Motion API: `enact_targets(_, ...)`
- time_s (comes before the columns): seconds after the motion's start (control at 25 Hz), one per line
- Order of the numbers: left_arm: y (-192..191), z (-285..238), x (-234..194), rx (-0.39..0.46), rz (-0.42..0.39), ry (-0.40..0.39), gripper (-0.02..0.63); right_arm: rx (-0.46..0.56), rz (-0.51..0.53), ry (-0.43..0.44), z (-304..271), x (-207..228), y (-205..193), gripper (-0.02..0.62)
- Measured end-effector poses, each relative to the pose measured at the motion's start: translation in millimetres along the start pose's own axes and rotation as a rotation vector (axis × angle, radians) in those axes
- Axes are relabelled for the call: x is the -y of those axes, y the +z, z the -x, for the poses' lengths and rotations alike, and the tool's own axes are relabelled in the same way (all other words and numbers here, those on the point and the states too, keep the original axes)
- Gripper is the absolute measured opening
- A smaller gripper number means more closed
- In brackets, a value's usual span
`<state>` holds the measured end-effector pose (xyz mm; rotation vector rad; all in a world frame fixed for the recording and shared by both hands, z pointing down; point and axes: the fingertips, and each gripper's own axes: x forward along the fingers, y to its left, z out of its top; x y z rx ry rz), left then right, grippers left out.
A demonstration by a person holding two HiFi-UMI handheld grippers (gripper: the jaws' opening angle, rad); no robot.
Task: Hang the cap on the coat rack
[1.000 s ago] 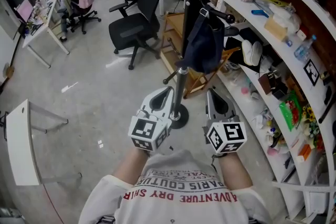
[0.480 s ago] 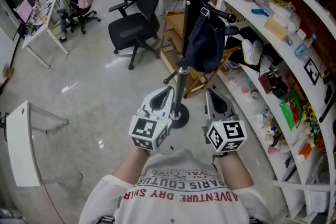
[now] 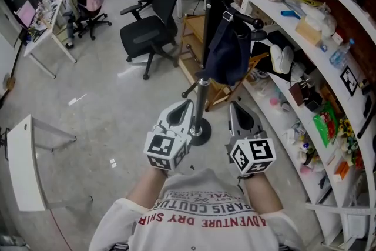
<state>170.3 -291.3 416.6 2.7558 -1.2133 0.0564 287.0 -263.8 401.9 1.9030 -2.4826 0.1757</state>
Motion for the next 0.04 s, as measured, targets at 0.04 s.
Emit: enact_targets(0.04, -0.3, -0.6, -1.8, -0.001, 0.005, 0.005, 0.006, 0.001, 0.0, 0.0, -0.3, 0.5, 0.1, 0.015)
